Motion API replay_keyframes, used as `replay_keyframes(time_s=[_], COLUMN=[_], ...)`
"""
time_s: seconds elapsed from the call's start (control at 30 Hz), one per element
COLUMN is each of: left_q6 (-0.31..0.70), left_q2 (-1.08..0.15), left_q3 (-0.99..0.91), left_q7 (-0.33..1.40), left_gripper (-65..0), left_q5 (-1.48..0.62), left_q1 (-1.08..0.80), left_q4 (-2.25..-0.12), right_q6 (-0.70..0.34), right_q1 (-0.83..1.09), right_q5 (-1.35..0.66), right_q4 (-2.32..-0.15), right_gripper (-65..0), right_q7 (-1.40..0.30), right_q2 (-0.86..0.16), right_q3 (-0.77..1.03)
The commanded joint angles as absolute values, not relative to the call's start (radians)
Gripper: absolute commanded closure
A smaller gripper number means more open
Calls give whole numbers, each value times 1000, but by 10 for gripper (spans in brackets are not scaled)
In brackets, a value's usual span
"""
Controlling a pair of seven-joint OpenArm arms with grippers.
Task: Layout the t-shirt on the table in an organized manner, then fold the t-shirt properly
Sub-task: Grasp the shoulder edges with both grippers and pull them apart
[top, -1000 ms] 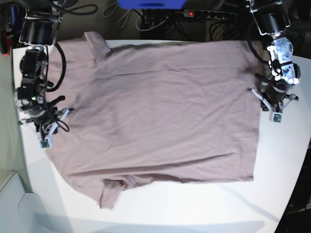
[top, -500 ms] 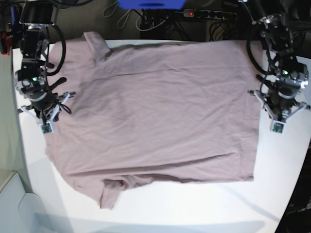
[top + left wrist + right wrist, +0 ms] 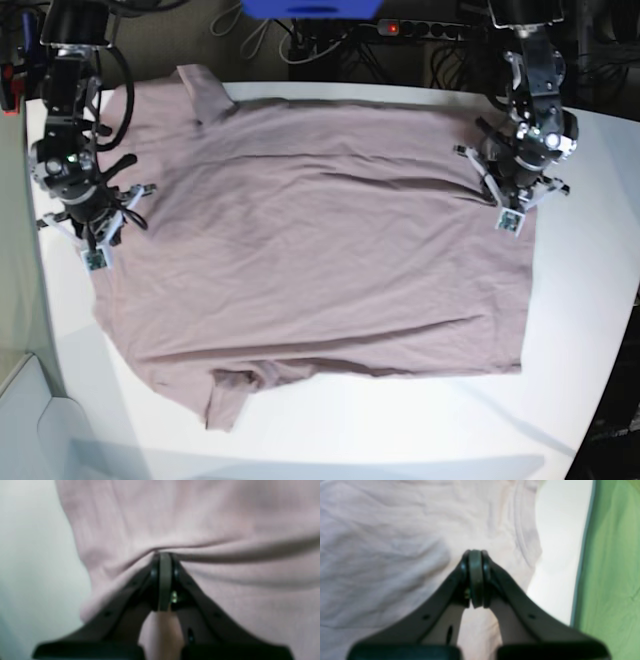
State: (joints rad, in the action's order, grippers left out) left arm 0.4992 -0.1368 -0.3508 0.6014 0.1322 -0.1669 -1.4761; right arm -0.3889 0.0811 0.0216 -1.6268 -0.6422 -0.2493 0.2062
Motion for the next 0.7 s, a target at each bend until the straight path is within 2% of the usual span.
replay_keyframes(time_s=[0.0, 0.3, 0.67], left_q6=[526, 526, 526], left_q2=[-153, -245, -337], left_q3=[-341, -346, -348], left_q7=[720, 644, 601], left_gripper=[-3, -3, -3], left_q5=[173, 171, 171], left_q1=[-191, 8, 62], left_q4=[-1395, -1095, -997], right_q6=[-384, -384, -384], right_q1=[85, 122, 42], right_q5=[16, 16, 18], right_q4=[-1644, -1641, -1445], right_gripper=[0, 0, 0], right_q7=[-631, -631, -624], right_q2=[-260, -260, -234], right_q3=[211, 203, 202])
